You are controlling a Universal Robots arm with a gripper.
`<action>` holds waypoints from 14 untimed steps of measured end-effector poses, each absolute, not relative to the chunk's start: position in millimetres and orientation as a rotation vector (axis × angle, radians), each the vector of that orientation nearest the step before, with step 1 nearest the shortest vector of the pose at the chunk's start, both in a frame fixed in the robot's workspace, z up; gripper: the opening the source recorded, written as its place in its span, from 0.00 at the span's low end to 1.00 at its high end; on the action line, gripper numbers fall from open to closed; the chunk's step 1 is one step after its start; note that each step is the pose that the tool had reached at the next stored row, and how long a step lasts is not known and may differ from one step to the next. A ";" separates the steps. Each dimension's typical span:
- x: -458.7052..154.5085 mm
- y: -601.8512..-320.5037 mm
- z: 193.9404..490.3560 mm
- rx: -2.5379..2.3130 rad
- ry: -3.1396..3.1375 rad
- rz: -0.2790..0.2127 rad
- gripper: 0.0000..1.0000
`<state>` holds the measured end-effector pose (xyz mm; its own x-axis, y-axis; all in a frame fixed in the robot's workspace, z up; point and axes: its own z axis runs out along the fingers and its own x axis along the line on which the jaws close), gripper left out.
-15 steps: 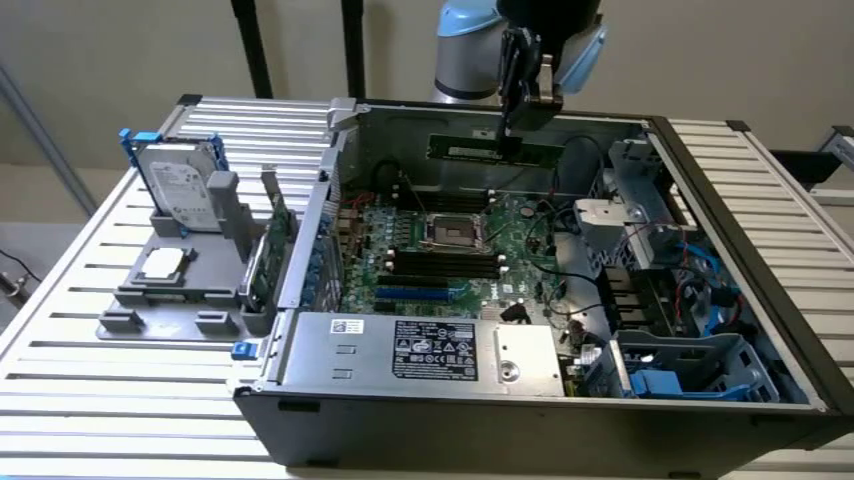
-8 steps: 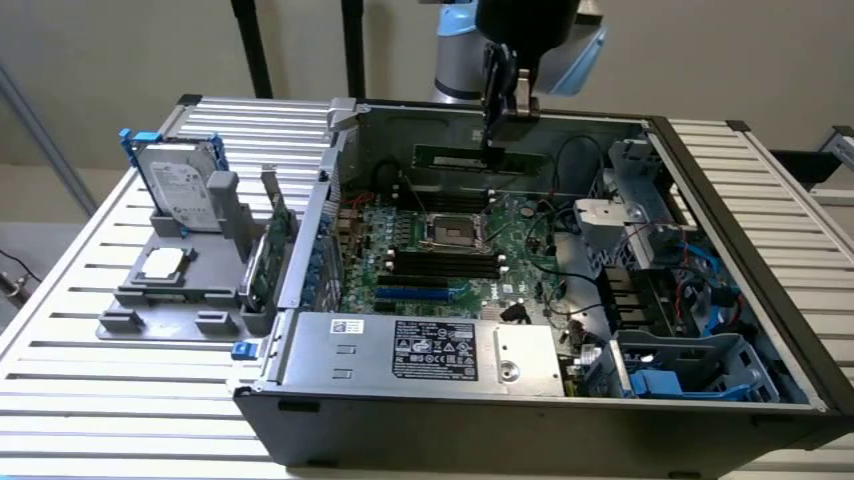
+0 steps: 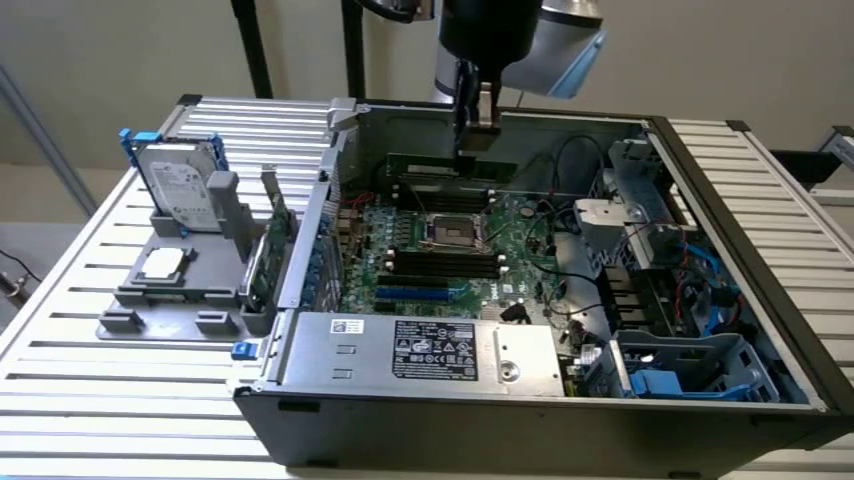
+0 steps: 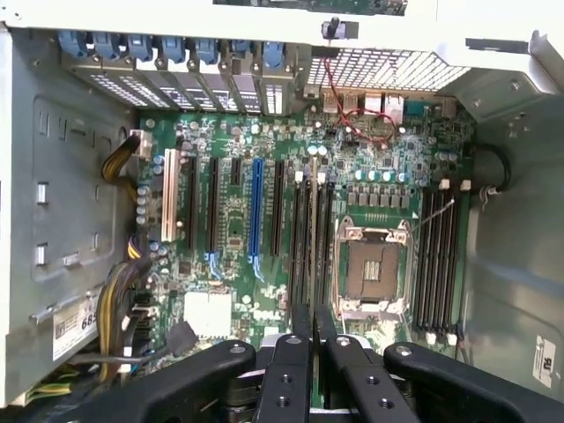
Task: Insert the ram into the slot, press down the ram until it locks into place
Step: 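Insert the ram into the slot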
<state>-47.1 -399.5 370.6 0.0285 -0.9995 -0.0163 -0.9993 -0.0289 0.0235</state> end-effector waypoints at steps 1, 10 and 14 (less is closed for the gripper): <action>-49.2 -399.5 368.8 2.250 -2.186 -0.043 0.13; -50.5 -399.8 352.6 2.256 -2.192 -0.029 0.13; -48.4 -402.3 345.4 2.256 -2.196 -0.025 0.13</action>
